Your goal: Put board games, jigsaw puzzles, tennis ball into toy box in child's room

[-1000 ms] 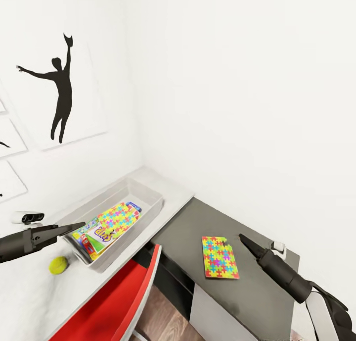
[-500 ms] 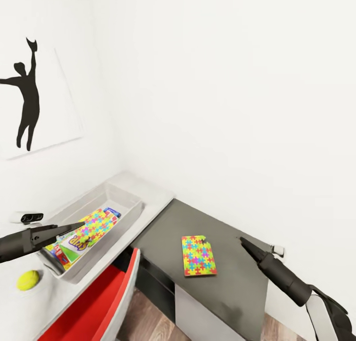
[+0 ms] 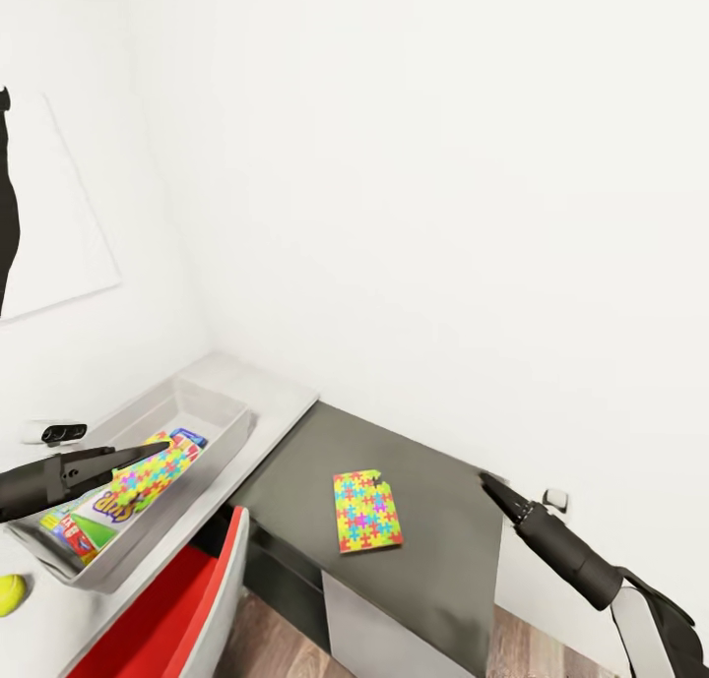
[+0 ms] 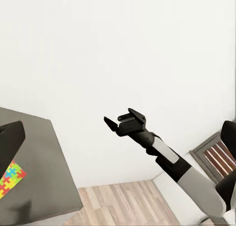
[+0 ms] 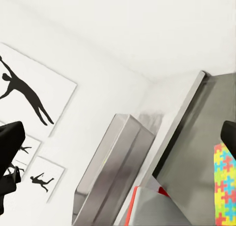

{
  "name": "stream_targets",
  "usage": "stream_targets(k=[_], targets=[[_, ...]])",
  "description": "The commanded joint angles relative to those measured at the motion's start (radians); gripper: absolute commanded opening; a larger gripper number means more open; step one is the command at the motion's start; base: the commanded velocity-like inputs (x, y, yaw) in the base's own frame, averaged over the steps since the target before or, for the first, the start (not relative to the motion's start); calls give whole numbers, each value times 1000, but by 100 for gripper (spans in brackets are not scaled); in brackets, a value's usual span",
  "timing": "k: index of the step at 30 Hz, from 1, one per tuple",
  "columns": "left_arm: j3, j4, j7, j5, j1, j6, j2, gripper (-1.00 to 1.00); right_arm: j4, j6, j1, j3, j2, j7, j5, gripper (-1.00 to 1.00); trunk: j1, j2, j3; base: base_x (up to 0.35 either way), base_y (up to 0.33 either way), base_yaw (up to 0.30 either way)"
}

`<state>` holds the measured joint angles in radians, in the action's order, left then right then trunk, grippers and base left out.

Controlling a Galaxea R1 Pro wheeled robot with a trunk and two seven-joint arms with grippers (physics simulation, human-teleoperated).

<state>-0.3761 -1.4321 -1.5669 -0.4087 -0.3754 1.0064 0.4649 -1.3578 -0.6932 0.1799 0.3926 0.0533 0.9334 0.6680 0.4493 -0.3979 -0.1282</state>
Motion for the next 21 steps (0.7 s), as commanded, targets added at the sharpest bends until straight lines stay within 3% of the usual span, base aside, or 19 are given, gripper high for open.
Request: stream_targets(k=[1,21], targets=[[0,0,-4,1,-1,11,0,100,0,-6,1,3,0,1,4,100,1,-2,-1,0,-1,-208],[0,-1,-4,1,-1,11,0,100,4,-9,1,49,0,4,4,100,1,-2,25,0,0,-209]])
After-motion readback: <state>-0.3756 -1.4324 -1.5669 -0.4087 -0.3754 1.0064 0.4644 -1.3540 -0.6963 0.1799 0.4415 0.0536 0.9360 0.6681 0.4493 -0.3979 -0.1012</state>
